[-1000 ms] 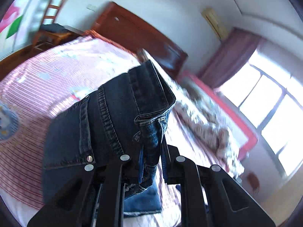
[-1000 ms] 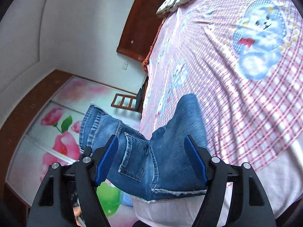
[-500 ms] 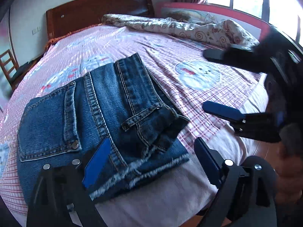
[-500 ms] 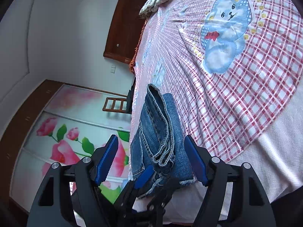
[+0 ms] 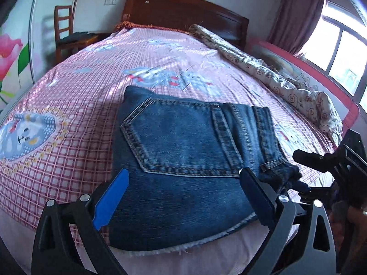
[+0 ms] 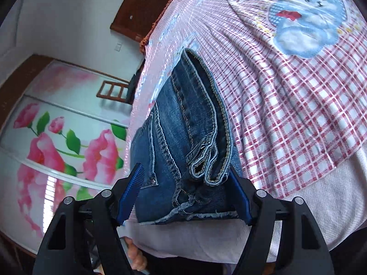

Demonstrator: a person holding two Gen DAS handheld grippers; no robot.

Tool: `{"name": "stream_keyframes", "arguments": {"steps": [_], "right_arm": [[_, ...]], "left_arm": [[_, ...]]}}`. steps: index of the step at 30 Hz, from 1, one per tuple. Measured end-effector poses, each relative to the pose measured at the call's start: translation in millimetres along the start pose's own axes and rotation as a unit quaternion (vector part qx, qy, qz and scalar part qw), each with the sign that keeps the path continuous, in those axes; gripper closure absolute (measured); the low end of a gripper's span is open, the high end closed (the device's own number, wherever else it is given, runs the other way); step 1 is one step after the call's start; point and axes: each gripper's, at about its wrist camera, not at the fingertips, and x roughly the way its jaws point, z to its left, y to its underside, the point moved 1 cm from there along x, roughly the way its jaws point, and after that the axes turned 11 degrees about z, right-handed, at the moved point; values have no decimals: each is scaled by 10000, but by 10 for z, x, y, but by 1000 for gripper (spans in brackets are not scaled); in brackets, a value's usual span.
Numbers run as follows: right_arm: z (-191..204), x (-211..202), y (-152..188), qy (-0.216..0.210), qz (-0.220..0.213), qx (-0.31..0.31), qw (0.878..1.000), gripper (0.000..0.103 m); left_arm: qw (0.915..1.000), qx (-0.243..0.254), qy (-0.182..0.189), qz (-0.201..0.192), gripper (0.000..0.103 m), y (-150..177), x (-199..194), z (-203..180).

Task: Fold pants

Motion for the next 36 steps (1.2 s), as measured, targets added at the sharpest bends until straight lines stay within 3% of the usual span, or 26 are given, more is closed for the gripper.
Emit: {"name": "stream_keyframes", "arguments": {"steps": [1,2,3,6,9,11,12,14,15,16,19,21,23,26,28,29,31,36], "right_arm": [[64,33,4,244,2,-180,9995,49],[101,59,3,301,31,-292,9991,79],[103,91,-6,238,91,-287,9993,82],[176,90,12,61,80,-329,9994,84],[227,98,40,-1067,176,104,9941,84],[121,144,87,-1288,253,401,9905,84],[-24,180,100,-1180,238,632,9907,84],[-405,276,101,-810,224,997,9915,91],[-534,322,133,-1058,238,1113,9879,92],[-551,318,151,-1164,188,1082,9871,92],[-414,310,147,-792,205,831,9932,91],[-432,326,158,-950,225,904,9911,91],[-383,303,161,-903,292,857,9918,89],[-217,92,184,-328,252,692,9967,80],[-87,-140,174,394,-103,395,9984,79],[-47,-241,143,531,-289,336,9976,79],[48,-385,-18,368,-577,251,9973,79],[489,-43,-557,77,-380,-392,9985,79]], "left_arm": [[10000,-6,48,80,6,-2,81,37],[9999,25,40,117,6,23,127,57],[9999,84,-54,125,6,39,159,56],[9997,72,-184,160,6,45,218,85],[9994,-212,-203,186,6,27,245,216],[9980,-516,-289,228,5,12,259,353],[9962,-696,-395,340,4,3,289,437],[9938,-1036,-55,399,4,19,318,590],[9939,-1048,-50,333,4,11,286,584],[9943,-1003,-161,327,4,2,275,563],[9929,-1129,-279,240,4,16,253,555],[9927,-1174,-244,129,4,25,185,515],[9946,-939,-441,-58,4,23,50,378],[9963,-522,-662,-170,4,-44,-94,159],[9975,-377,-582,-104,4,-85,-118,37],[9979,-360,-544,-26,4,-100,-100,-4],[9982,-350,-479,124,4,-92,-30,-81],[9956,-372,-638,573,4,1,226,-134]]}}
